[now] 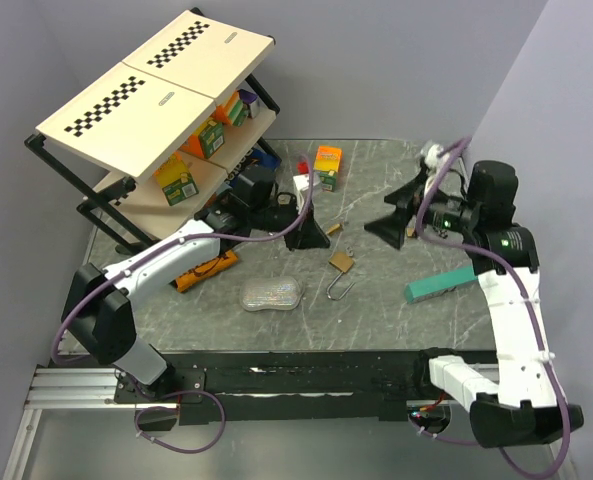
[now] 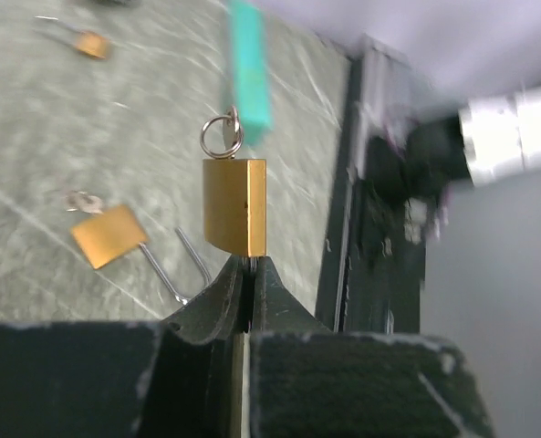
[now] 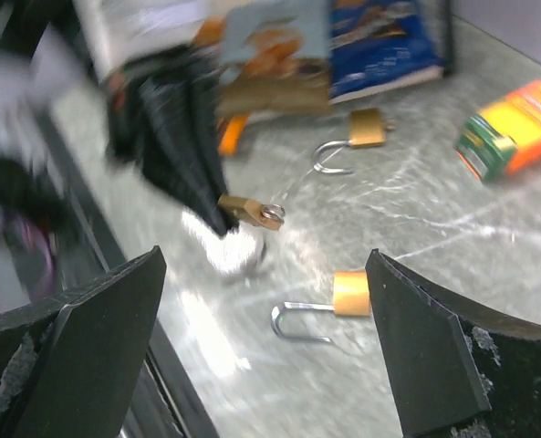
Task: Lock with the key
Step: Lock the lock.
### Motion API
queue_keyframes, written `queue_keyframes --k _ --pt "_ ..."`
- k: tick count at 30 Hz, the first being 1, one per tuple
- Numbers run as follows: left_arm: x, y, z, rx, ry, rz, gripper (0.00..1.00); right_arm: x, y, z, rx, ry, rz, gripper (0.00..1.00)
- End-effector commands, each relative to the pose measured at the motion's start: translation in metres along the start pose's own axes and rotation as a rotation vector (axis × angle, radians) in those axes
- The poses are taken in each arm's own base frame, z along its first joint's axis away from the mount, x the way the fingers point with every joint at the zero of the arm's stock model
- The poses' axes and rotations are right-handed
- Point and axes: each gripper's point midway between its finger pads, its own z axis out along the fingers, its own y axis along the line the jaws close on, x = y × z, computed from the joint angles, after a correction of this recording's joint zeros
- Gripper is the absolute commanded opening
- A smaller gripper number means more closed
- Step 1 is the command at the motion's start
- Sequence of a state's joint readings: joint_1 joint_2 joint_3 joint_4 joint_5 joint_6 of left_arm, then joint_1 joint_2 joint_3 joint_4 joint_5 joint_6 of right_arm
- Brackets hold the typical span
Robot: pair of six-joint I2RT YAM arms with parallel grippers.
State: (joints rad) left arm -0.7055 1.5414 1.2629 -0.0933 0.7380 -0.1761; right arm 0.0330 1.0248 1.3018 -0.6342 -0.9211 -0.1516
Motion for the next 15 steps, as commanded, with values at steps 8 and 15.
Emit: queue_keyframes --k 8,15 --pt "0.005 -0.071 -0.014 0.304 0.129 0.375 0.01 0.053 0.089 -0.021 -0.409 0.046 -0.430 0.98" --pt "0.005 -0.095 -0.010 0.337 0.130 0.457 0.01 0.072 0.099 -0.004 -0.442 0.091 -0.414 0.87"
